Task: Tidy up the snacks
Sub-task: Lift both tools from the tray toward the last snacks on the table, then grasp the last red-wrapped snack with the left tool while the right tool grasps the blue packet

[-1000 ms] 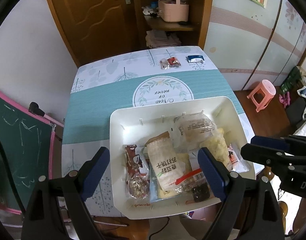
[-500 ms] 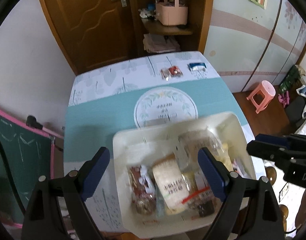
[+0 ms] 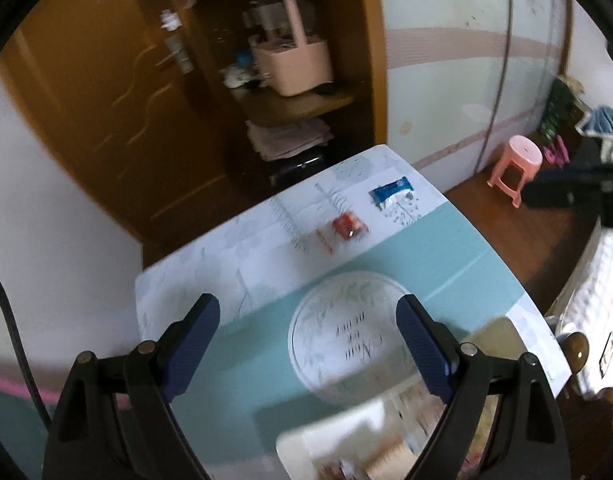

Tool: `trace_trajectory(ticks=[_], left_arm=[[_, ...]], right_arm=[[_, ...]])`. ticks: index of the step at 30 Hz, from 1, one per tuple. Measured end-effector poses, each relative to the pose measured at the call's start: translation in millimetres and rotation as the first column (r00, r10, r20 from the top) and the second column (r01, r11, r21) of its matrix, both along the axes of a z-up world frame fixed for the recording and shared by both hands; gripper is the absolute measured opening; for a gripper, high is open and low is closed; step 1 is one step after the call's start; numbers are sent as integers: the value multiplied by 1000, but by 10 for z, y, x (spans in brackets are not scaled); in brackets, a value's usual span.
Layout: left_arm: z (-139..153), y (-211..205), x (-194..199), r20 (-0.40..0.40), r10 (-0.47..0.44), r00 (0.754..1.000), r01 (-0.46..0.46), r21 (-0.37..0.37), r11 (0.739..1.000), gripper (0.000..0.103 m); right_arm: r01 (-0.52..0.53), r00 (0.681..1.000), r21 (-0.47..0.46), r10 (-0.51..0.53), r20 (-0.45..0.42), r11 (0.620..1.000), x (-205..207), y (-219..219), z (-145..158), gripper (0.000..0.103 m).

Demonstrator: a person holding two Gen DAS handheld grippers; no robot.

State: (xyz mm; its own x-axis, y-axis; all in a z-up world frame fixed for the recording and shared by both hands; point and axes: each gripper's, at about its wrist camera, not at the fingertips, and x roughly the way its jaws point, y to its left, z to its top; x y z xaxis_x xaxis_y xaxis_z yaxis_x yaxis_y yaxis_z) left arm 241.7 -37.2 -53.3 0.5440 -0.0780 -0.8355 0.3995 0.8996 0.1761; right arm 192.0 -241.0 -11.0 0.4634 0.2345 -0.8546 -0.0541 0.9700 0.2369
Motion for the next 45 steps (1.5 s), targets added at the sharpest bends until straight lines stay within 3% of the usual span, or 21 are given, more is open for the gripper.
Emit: trace_trajectory(ticks=[4,10,13,18,22,27,32,36,41,43,45], left_arm=[[-325,-172,554,-77,-101,992,101,-6,995,89],[-1058,-415,1304,-161,-182,970,181,-22,983,89],[-1424,-539,1548,-210,-225,951,226,-19,974,89],[-1872,-751,1715,-227,-313,922,330,39,943,89],[-2094,-838,1858,-230,-309,923,332,68,941,89],[-2281,-878,1982,-240,-248,939,266,45,963,89],[-2361,-730,2108,-293,-131,947,126,-37,991,89],[-2429,-597,2117,-326,-31,945,13,-56,998,89],[-2425,-516,2002,-339,45,940,-65,-48,997,88],[-2386,-481,1961,-336,75,939,-98,-53,994,83],[-2354,-447,1902,-321,99,942,-124,-57,991,69]], right_arm=[[54,998,1,-54,-28,999,511,-157,-92,42],[162,977,61,-151,-151,985,1312,-389,-735,42],[245,947,137,-207,-245,960,1608,-532,-1183,42],[417,868,239,-307,-390,877,1948,-733,-1885,42],[533,797,264,-372,-476,804,2074,-837,-2300,42],[593,753,254,-414,-512,764,2214,-846,-2535,43],[589,746,183,-442,-498,787,2358,-759,-2560,43],[553,759,90,-456,-464,829,2508,-672,-2520,45],[418,816,-83,-414,-403,905,2588,-420,-2485,46],[351,846,-151,-382,-371,924,2582,-306,-2480,46],[274,876,-222,-338,-345,936,2554,-180,-2487,45]])
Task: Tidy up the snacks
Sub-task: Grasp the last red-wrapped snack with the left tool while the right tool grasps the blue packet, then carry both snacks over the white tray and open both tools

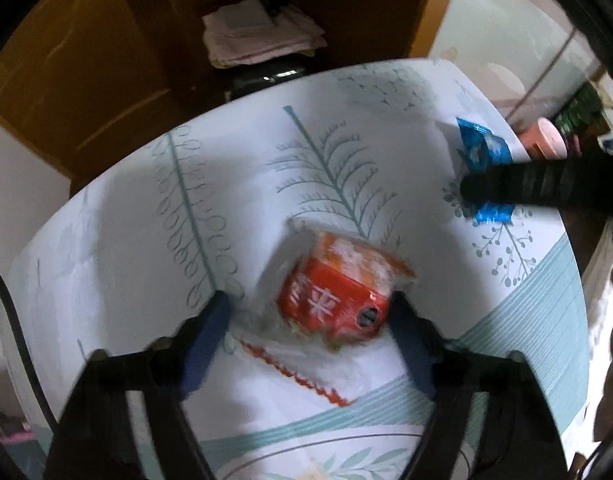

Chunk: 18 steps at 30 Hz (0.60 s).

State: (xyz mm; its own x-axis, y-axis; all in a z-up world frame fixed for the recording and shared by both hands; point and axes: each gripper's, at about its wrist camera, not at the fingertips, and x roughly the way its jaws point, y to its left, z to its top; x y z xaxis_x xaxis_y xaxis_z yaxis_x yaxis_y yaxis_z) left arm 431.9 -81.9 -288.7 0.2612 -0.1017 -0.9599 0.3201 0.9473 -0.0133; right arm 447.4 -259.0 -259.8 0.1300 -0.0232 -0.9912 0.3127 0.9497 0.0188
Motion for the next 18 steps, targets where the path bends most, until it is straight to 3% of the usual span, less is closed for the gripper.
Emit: trace_trajectory(ticks=[2,4,6,13,18], left_arm=[[28,18,-48,7,6,1000,-6,0,1000,64],[52,46,-93,13,9,1000,-9,-2,1000,59],[88,67,-126,14,9,1000,-9,-4,1000,48],[398,207,-360,34,9,999,-9,-8,1000,47],[863,379,-642,84,27,996,-24,-41,999,47]], right_arm=[[-74,997,-53,75,10,996,-65,111,-5,39],[-103,994,-46,104,16,994,-141,131,7,34],[-144,989,-39,144,9,989,-227,168,7,32],[-207,978,33,208,-11,978,-593,271,54,27],[-244,969,81,241,44,966,-915,365,391,27]])
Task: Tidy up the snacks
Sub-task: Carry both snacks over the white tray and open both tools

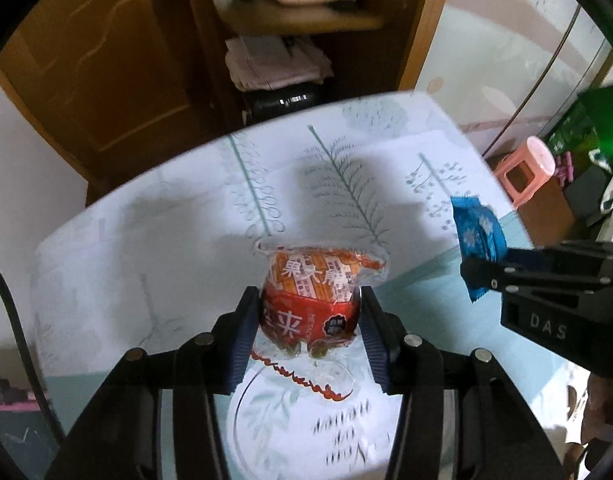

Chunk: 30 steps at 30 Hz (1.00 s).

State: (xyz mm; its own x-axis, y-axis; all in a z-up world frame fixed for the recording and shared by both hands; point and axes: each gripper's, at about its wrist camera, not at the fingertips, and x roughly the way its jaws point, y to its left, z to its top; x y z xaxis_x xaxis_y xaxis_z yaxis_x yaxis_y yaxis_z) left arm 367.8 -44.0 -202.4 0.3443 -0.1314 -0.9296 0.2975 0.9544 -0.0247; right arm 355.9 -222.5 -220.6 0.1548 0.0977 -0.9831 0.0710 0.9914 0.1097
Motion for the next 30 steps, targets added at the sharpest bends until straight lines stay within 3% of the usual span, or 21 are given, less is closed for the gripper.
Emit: trace_trajectory(ticks=[9,15,24,30], left_arm=[[1019,321,-750,152,44,987,-38,-44,998,47],[1499,459,-1210,238,68,969,-71,4,997,47],[1915,590,-1832,297,99,950,-105,6,994,47],[1924,596,-2223,270,126,955,-126,-16,992,48]], right_arm=[[-103,981,72,89,170,992,-735,134,963,27],[-161,955,99,130,267,982,-1180,182,1453,27],[-226,914,112,172,367,968,-1784,216,1952,27],[-254,902,151,177,394,955,-2107,171,2075,27]])
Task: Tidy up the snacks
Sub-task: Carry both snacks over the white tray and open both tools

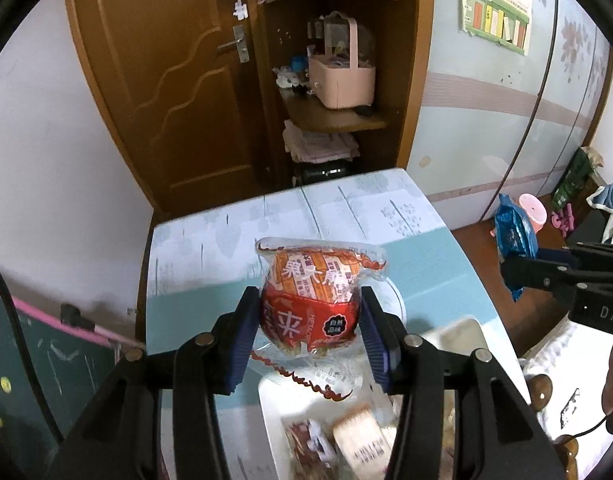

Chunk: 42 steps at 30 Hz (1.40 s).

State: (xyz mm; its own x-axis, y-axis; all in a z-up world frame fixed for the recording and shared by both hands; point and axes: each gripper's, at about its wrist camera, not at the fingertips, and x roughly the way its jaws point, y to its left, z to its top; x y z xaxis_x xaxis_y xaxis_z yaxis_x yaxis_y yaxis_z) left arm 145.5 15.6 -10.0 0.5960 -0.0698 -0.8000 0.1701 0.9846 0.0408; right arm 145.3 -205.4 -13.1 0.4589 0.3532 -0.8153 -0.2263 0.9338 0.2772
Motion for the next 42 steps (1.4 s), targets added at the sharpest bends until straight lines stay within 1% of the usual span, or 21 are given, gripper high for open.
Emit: trace_trajectory(ticks=[3,5,11,13,17,22,24,25,26,27,29,30,32,34,37,42], left_arm=[[-68,-28,-229,-14,7,1000,-7,-14,1000,48],[-142,-46,-364,-30,14,999,-15,-21,1000,48],[-462,-97,-703,-101,51,994,-58,-63,996,48],[-556,-121,-790,-113,64,992,-71,-61,996,48],[-726,-159,-896,-139,81,987,-89,-56,994,48],[-851,-221,-1021,-165,88,982,-95,-36,995,50],[-870,-228,-1044,-167,94,981,-101,-33,994,57],[-868,-230,-1051,-169,97,981,-104,-37,994,64],[-859,-221,-1050,-172,102,980,-113,-54,992,83],[-844,-207,-1052,-170,109,980,-122,-69,990,92],[-819,-181,-1054,-162,122,979,-137,-89,987,93],[-817,-175,-1048,-169,126,978,-144,-95,985,96],[-828,-172,-1027,-193,141,971,-158,-79,984,98],[-846,-203,-1013,-214,136,967,-149,-46,988,98],[-820,-242,-1047,-195,137,971,-144,-23,989,98],[-754,-246,-1080,-202,140,969,-151,-39,988,98]], right_arm=[[-20,1000,19,20,-2,1000,-200,16,-4,27],[-38,999,13,38,0,999,-350,52,-24,27],[-72,997,5,72,-30,997,-752,145,-193,27],[-77,996,12,78,-49,997,-830,149,-269,27],[-94,992,-7,94,-86,996,-984,187,-450,27],[-110,986,-22,106,-129,994,-1113,236,-635,29],[-104,986,-23,100,-132,994,-1128,232,-660,30],[-100,986,-23,96,-134,995,-1126,228,-670,30],[-96,987,-25,92,-135,995,-1121,228,-676,33],[-90,987,-30,86,-135,995,-1119,227,-675,35],[-79,989,-39,74,-127,996,-1129,214,-669,41],[-73,990,-41,68,-120,996,-1132,202,-660,41],[-60,992,-38,55,-112,997,-1134,174,-639,43],[-52,993,-33,48,-109,998,-1145,165,-629,46],[-35,994,-27,32,-105,999,-1160,144,-611,53],[-13,997,-30,11,-82,999,-1203,110,-542,55]])
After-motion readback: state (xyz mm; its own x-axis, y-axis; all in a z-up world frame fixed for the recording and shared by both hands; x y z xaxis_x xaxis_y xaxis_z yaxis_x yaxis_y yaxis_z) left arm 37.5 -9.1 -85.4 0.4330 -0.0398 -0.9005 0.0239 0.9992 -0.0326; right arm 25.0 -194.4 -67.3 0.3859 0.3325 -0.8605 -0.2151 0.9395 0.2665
